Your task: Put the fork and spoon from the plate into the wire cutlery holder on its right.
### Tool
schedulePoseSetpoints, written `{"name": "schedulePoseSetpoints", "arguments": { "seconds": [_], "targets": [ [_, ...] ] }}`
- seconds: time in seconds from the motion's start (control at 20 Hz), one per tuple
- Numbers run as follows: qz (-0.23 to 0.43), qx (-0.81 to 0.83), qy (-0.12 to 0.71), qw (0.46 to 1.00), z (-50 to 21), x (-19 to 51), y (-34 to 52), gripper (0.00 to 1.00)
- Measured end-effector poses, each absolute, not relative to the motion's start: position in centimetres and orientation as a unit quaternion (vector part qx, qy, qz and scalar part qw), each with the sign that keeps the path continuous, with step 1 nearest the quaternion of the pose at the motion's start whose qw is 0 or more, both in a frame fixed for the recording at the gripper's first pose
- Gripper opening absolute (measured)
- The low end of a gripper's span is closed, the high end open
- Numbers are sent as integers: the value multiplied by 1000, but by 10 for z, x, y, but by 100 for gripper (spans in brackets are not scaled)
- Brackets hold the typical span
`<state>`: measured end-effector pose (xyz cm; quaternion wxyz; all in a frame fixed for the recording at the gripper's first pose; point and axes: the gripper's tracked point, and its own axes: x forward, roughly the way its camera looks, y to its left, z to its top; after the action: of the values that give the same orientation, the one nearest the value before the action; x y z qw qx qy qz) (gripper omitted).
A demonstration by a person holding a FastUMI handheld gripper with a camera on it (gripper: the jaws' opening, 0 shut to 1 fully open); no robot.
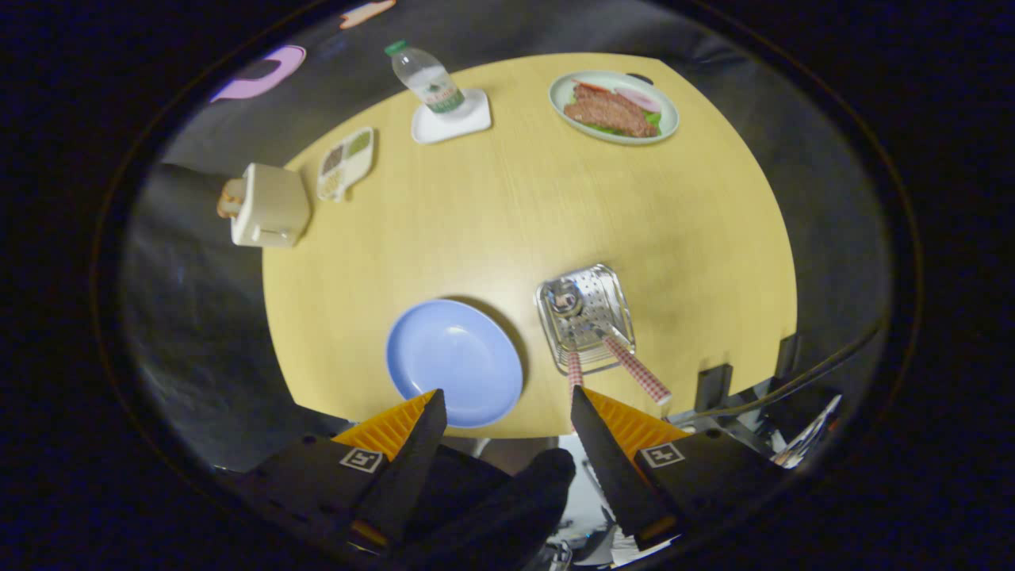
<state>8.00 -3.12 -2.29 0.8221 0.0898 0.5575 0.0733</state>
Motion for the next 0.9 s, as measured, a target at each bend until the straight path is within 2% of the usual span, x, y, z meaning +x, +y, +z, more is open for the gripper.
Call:
{"name": "schedulePoseSetpoints", "arguments": {
  "seconds": [0.35, 0.55, 0.7, 0.9],
  "targets": [
    [108, 191, 258, 941, 70, 81, -15, 100],
    [89, 147, 89, 981, 116, 67, -35, 100],
    [73, 122, -63, 988, 169, 43, -40, 100],
    [52, 90, -229, 968, 208, -14, -47, 100]
  ]
}}
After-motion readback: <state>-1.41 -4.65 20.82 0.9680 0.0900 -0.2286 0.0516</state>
